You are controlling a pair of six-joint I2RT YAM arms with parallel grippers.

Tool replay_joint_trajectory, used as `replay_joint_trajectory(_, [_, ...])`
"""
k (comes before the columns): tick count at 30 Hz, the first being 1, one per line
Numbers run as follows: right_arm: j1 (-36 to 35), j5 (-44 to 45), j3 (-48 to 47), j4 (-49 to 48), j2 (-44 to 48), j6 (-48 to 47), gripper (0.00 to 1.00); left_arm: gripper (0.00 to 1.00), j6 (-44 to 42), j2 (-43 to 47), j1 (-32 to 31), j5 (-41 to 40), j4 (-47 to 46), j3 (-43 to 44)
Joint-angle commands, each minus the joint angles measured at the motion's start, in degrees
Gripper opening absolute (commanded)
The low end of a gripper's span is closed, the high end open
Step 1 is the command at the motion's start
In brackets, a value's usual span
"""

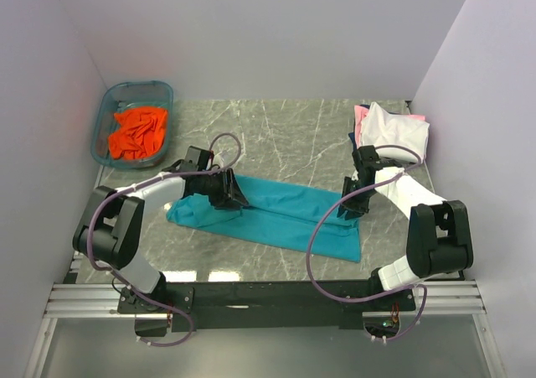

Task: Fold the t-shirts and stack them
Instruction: Fold the tshirt

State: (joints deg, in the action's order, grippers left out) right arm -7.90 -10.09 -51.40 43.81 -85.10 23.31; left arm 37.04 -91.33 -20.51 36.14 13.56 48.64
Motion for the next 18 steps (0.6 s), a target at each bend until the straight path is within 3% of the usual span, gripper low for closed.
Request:
replay_joint_trajectory(1, [-0.45,1.56,-2.21,1.45,1.87,-0.37,0.35,0.49,-0.92,3.35,-0.05,3.32,0.15,3.47])
replay_joint_trajectory(9, [-0.45,2.79,-8.01,5.14,3.36,-1.6,0.35,0.49,0.14,2.74,0.47,-4.75,9.28,10.67])
replay_joint_trajectory(18, [-1.24,-0.72,-8.03,2.34,-0.06,-1.69,0.35,0.47,2.07,2.47,0.74,-13.99,12.37,9.28])
